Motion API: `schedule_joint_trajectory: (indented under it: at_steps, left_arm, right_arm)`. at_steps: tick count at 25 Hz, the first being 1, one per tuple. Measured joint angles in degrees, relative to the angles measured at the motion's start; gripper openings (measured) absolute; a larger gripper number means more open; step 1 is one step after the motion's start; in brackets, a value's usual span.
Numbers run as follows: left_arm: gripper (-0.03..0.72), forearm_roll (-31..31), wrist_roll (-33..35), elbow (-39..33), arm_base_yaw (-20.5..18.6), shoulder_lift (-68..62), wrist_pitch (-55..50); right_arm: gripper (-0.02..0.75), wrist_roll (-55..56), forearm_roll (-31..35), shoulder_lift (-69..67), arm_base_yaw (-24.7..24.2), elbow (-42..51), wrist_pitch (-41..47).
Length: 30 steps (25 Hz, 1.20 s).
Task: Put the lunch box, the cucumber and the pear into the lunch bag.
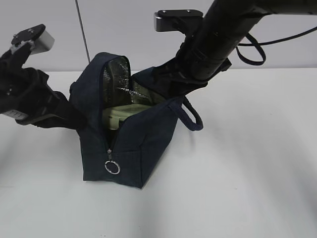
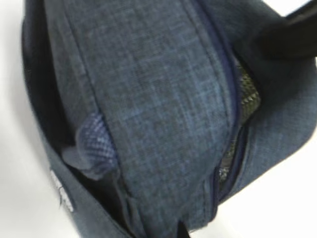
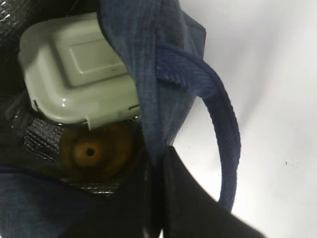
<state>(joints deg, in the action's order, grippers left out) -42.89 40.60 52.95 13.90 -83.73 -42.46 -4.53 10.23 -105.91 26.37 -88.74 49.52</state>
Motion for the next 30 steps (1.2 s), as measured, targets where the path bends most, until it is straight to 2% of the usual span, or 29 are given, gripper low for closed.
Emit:
schedule_joint_trajectory:
  at_steps: [6, 11, 16, 18, 20, 24, 26, 28, 30]
  left_arm:
    - [0.001, 0.7, -1.5, 3.3, 0.4, -3.7, -1.3]
    - [0.001, 0.6, -1.7, 4.6, 2.9, -5.9, -1.3]
    - [0.001, 0.7, -2.5, 4.7, 3.9, -6.2, -0.1]
    - [0.001, 1.0, -2.6, 4.7, 3.9, -6.2, 0.0]
    - [0.001, 1.1, -2.6, 4.7, 4.0, -6.3, 0.1]
    - [0.001, 1.3, -2.6, 4.7, 3.9, -6.3, 0.1]
    - [0.005, 1.3, -2.6, 4.7, 4.0, -6.3, 0.1]
    - [0.024, 1.3, -2.6, 4.7, 4.0, -6.3, 0.1]
    - [0.083, 1.3, -2.6, 4.7, 4.0, -6.3, 0.2]
  right_arm:
    - [0.004, 0.4, 0.4, 3.1, -2.0, 4.2, -1.2]
    - [0.004, 0.4, 0.7, 5.4, -3.6, 7.3, -1.9]
    - [0.007, -4.1, 5.4, 6.0, -3.9, 8.7, -2.6]
    - [0.041, -7.8, 9.5, 6.0, -4.0, 8.8, -2.8]
    - [0.118, -10.4, 12.5, 6.0, -4.1, 8.8, -3.2]
    - [0.334, -13.0, 14.7, 6.4, -4.1, 8.8, -3.7]
    - [0.389, -13.5, 15.0, 6.6, -4.1, 8.8, -3.7]
    - [0.410, -14.4, 15.3, 6.9, -4.1, 8.8, -3.7]
    - [0.417, -14.9, 15.4, 7.5, -4.1, 8.8, -4.0]
